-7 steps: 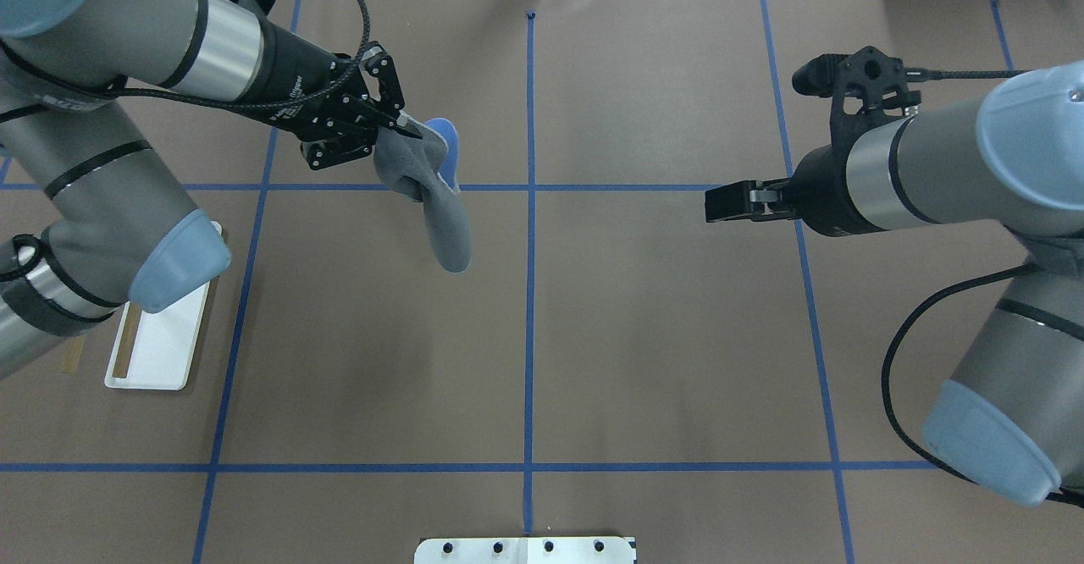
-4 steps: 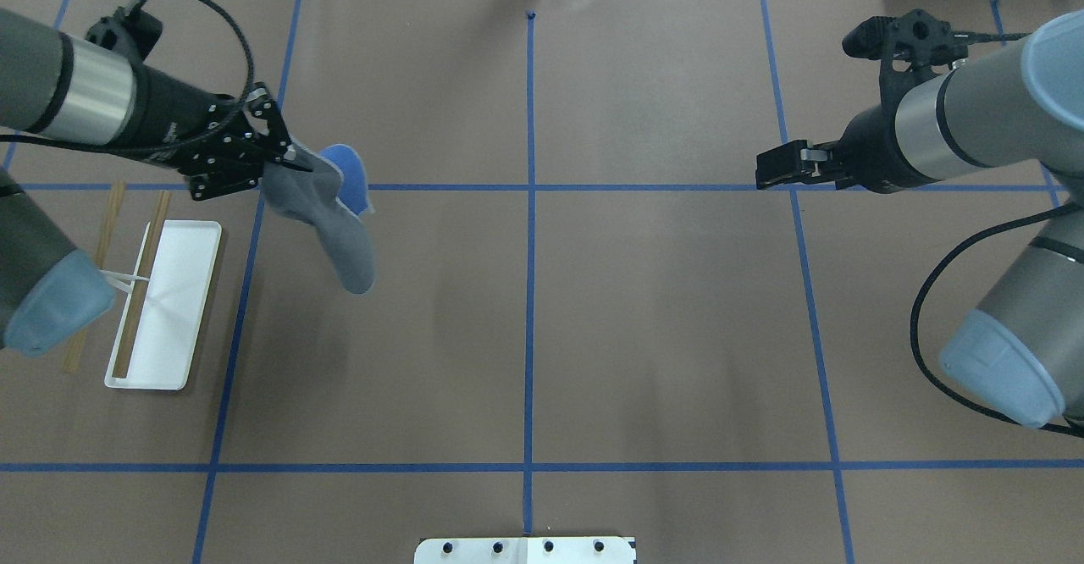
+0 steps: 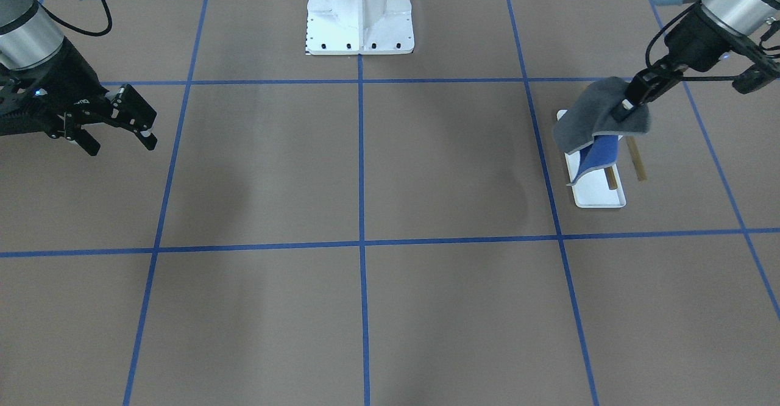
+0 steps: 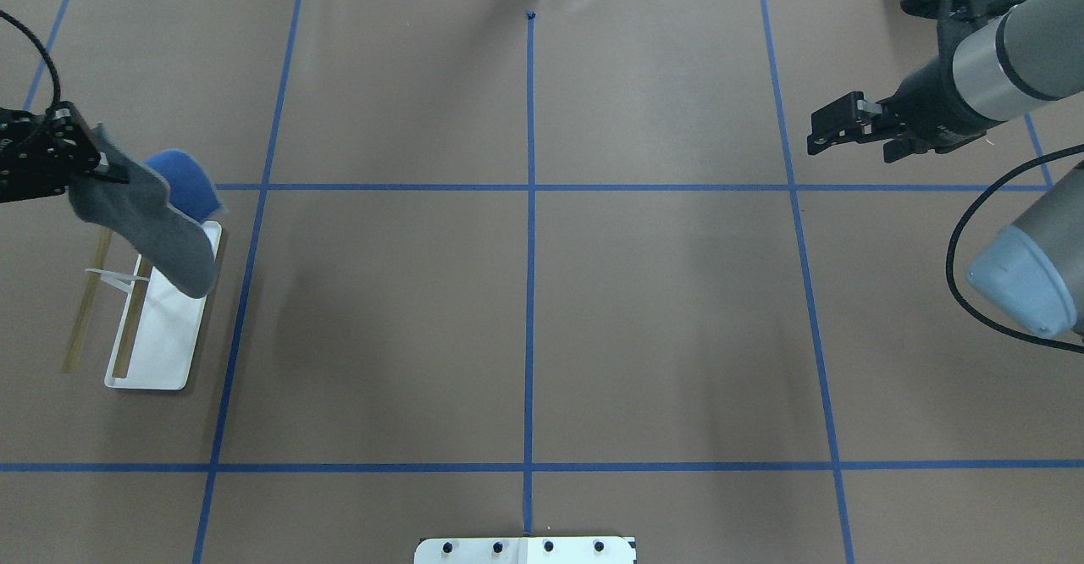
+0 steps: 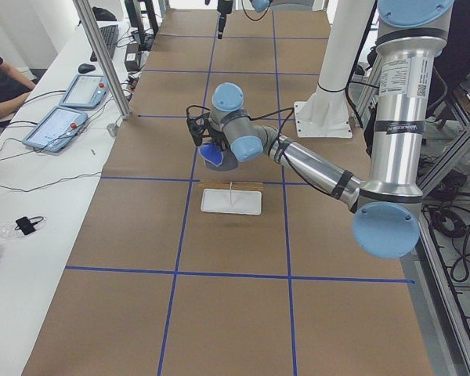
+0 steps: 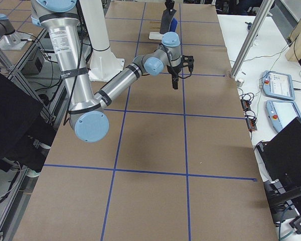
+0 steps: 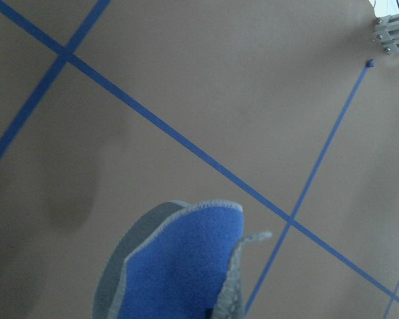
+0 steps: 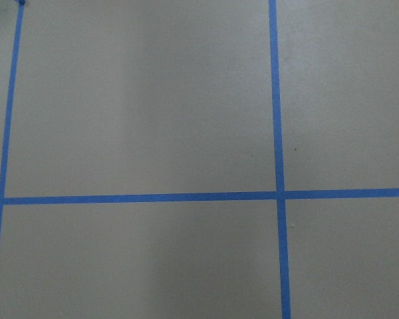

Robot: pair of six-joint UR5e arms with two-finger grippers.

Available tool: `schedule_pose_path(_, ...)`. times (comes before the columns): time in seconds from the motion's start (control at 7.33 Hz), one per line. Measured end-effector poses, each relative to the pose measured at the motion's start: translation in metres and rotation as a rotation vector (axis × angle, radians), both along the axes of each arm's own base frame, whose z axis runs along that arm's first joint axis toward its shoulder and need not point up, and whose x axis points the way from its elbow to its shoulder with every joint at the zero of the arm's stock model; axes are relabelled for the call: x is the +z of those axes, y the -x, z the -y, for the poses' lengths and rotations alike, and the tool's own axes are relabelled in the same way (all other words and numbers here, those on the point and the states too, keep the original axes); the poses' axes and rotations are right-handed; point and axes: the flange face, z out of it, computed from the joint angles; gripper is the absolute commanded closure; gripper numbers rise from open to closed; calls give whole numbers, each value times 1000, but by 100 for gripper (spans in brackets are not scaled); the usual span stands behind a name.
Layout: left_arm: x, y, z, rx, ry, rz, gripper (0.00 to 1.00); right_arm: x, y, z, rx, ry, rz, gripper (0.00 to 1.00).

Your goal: Hang towel on rack

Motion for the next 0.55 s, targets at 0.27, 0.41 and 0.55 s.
schedule_pose_path(0.27,48,21,-6,13,-16,72,100,5,-2,6,-1,10,-1,0)
schedule_pose_path(0.41,66,24,-8,14,-16,102,100,5,-1,7,-2,9,-2,0)
schedule_pose_path(0.55,80,25,-7,12,-9,124,100,5,0,8,-2,9,-2,0)
